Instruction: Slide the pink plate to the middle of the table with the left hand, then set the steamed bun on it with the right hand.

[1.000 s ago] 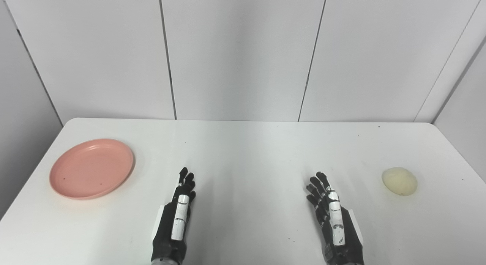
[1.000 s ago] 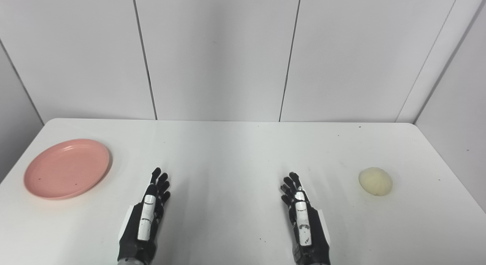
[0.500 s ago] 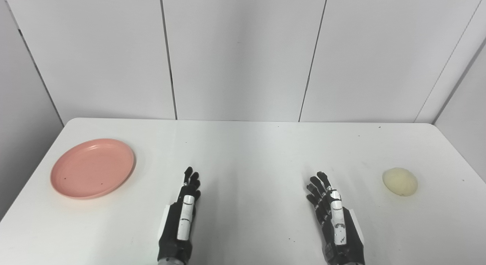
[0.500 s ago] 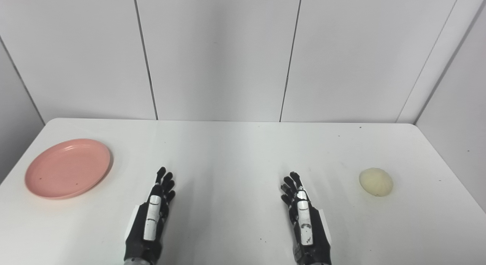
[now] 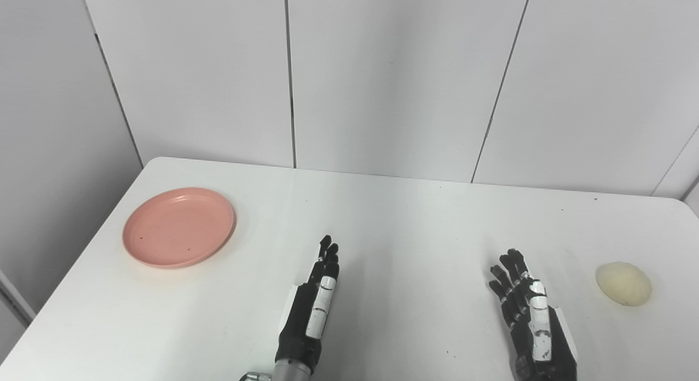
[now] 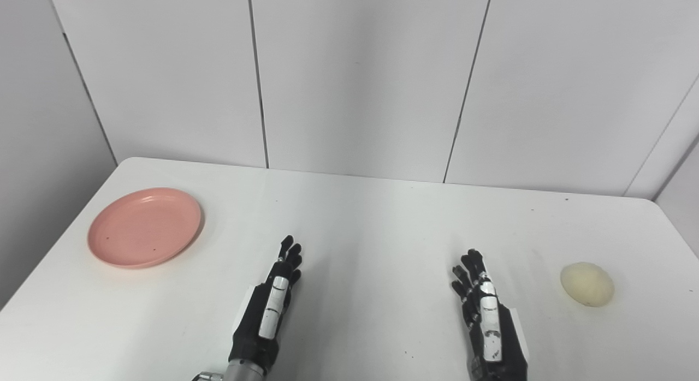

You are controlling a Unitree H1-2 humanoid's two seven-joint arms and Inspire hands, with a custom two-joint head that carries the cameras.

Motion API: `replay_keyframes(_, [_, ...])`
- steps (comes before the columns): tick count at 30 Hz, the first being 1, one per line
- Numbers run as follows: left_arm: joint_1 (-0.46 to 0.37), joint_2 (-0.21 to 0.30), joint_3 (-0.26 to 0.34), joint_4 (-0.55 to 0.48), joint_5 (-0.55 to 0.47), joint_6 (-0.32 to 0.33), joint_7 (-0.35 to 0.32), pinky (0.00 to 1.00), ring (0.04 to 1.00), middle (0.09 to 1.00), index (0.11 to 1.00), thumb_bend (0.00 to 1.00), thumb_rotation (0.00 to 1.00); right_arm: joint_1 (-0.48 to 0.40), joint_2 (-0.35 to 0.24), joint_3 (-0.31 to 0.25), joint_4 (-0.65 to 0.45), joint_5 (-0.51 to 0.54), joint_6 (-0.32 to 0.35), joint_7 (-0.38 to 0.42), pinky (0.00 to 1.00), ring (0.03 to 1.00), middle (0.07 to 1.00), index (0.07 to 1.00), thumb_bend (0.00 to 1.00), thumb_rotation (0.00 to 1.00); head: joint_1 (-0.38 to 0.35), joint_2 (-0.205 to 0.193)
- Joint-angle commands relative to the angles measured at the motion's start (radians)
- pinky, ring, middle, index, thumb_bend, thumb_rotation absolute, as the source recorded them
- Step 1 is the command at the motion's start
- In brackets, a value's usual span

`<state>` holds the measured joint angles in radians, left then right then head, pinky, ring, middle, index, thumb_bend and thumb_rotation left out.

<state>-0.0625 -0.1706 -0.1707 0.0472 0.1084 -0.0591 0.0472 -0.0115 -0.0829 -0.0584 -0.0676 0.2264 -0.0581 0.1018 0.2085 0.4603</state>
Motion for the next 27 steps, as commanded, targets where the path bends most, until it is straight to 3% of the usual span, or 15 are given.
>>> replay_keyframes(1, [-0.012,-0.032,-0.011,0.024,0.010,-0.040,0.013,1.00,1.000,1.000,1.000,0.68,1.00,0.030,-0.014,-0.016,0.055,0.010,-0.049,0.020,0.97,0.950,0.968,0.969,0.70,1.00,0.004,-0.001])
replay_keyframes(27, [-0.020,-0.020,-0.019,0.084,0.011,-0.085,0.025,1.00,1.000,1.000,1.000,0.69,1.00,0.028,-0.001,-0.021,0.090,0.005,-0.077,0.023,0.97,0.943,0.962,0.958,0.66,1.00,0.013,-0.057])
